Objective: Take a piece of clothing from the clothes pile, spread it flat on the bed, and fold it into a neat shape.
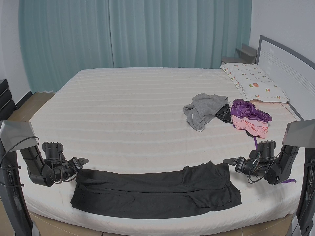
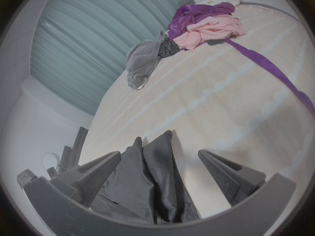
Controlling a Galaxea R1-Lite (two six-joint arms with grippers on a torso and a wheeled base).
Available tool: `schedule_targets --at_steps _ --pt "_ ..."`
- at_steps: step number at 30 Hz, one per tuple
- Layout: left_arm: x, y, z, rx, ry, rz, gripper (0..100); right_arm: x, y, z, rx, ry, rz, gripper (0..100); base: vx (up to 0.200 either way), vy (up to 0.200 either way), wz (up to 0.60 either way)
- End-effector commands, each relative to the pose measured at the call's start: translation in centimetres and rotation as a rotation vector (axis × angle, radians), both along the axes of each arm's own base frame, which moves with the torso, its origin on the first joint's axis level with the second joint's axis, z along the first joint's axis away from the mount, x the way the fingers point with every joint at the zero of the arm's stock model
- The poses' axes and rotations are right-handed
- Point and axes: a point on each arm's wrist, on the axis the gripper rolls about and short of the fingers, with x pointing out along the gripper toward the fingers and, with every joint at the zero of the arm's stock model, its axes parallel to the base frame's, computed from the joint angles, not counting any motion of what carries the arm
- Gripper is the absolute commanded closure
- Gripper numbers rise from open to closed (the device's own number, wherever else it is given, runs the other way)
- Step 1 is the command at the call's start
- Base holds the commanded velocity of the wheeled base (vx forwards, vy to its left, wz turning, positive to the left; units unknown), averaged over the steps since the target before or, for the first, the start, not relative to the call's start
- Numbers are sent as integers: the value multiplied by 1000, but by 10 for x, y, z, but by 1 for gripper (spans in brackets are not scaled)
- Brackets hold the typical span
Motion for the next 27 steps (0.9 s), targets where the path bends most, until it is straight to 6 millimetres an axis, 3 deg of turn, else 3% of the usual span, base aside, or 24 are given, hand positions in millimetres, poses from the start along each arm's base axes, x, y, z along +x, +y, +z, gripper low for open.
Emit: schedule_targets --at_steps 1,3,4,25,26,27 --pt "4 -4 -16 8 32 -12 0 4 1 -8 17 23 -10 0 0 0 0" --pt "5 -5 -18 8 35 -17 0 5 1 -10 17 26 -10 0 0 0 0" --pt "5 -6 -18 8 34 -18 100 4 1 -11 16 30 -11 0 0 0 0" --pt "11 -3 -13 -52 -33 117 100 25 17 -15 13 33 23 0 0 0 0" --pt "10 -3 -13 -52 -31 117 100 26 17 -15 14 36 22 100 0 0 0" --pt "10 -3 -13 -52 -31 117 100 26 17 -15 13 39 23 100 0 0 0"
